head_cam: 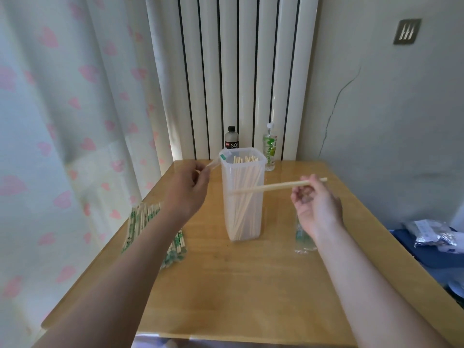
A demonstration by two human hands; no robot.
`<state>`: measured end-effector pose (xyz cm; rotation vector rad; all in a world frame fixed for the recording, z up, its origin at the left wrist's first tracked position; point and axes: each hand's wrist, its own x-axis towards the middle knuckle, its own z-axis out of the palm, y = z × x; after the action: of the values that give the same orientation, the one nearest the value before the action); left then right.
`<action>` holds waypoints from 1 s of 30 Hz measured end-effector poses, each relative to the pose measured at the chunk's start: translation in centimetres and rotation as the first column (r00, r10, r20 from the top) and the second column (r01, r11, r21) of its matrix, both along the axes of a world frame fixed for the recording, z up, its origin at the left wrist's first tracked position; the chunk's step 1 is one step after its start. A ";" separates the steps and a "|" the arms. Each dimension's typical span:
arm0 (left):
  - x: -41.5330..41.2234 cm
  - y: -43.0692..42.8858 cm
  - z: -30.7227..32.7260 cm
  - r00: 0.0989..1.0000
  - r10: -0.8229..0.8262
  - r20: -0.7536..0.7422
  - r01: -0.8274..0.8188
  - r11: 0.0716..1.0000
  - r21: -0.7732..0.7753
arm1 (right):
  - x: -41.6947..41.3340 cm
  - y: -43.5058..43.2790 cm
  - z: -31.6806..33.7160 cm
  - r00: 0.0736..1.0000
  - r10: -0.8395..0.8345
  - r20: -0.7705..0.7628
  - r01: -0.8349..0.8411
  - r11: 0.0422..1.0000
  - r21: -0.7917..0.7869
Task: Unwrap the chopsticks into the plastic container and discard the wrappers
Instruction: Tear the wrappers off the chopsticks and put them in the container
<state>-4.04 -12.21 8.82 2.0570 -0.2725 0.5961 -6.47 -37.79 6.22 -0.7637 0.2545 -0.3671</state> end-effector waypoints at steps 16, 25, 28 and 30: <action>-0.8 0.2 -0.1 0.999 -0.030 -0.043 0.026 0.994 -0.109 | 7.5 3.9 7.8 0.974 -0.166 0.157 0.228 0.676 -0.701; -0.9 -0.3 -1.0 0.989 -0.108 -0.098 0.093 0.984 -0.150 | 7.2 3.9 6.7 0.998 0.023 -0.059 -0.063 0.407 -0.911; -1.2 -1.6 -1.0 0.977 -0.173 -0.125 0.146 0.969 -0.198 | 6.0 3.1 6.5 1.000 -0.006 -0.008 -0.004 0.516 -0.856; -1.2 -2.9 -1.1 0.970 -0.211 -0.119 0.184 0.962 -0.203 | 4.9 2.2 6.2 0.987 0.158 -0.037 -0.124 0.585 -0.801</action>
<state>-5.28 -15.13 7.74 1.8497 -0.3221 0.3399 -1.53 -35.56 12.43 -1.6788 -0.0378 -0.3375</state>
